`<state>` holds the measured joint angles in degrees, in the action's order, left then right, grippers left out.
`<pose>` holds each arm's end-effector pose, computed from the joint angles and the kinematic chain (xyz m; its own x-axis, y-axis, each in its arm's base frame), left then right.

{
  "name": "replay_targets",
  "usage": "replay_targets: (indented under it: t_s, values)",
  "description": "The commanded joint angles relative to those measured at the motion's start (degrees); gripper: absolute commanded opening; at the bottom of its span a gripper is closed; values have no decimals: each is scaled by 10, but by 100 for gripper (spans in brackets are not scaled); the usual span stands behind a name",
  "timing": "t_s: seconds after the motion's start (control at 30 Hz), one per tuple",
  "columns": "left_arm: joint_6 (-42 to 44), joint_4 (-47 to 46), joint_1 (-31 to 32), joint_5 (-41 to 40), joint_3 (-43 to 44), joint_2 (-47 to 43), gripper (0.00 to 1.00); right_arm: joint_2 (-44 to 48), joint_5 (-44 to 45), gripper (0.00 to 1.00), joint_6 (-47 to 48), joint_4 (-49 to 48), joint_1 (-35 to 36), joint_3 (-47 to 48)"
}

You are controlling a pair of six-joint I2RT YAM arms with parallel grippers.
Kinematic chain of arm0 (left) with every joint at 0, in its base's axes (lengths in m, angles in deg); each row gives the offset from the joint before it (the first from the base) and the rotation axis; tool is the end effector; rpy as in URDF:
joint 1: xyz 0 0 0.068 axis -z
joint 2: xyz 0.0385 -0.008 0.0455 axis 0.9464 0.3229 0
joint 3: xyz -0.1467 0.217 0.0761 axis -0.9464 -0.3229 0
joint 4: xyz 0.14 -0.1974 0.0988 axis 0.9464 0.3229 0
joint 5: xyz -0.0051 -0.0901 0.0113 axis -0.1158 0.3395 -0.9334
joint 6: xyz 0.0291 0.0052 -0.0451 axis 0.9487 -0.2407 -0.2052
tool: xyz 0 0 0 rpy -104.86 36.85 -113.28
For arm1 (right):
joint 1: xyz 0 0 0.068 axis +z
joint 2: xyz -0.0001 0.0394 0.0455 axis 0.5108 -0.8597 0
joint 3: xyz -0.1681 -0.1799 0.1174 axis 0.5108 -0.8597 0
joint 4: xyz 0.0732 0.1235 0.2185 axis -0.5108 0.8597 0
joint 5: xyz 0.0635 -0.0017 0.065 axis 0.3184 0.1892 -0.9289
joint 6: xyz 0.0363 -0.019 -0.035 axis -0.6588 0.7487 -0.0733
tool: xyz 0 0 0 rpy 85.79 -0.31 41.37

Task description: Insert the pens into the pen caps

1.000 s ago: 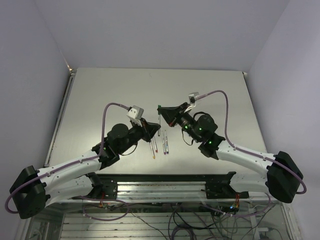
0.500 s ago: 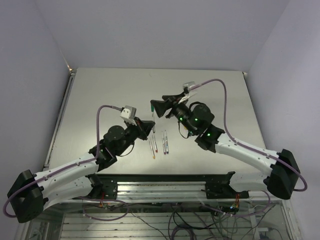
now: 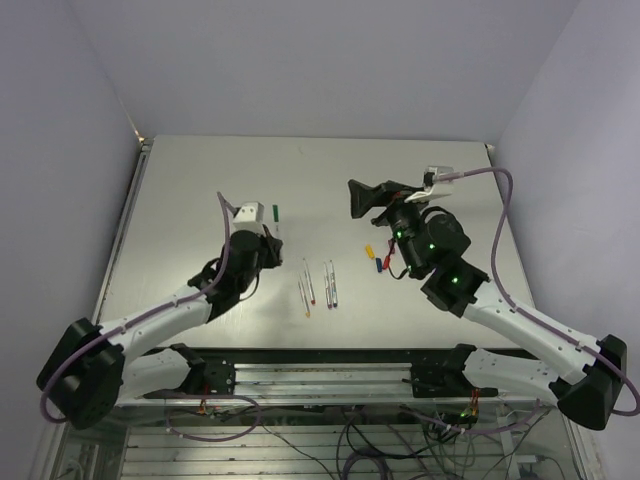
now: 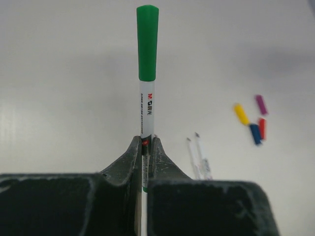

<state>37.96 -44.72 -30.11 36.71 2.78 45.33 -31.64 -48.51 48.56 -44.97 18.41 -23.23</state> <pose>0.1855 -0.1467 0.2278 -0.4167 -0.2992 -0.8584 0.2104 0.8869 -0.4112 0.1667 0.1653 0.3816 0.0095 0.4721 -0.8815 -0.3595 0.8242 0.4376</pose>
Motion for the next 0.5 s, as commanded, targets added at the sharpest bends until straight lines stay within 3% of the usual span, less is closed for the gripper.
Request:
replay_targets:
  t_s: [0.0, 0.1, 0.47]
  values:
    - [-5, 42, -74, 41, 48, 53, 7, 6, 58, 89, -12, 88, -25, -2]
    - [6, 79, -104, 51, 90, 104, 7, -1, 79, 76, -33, 116, -44, -8]
    - [3, 116, -148, 105, 159, 249, 7, -18, 122, 70, -89, 166, -60, -36]
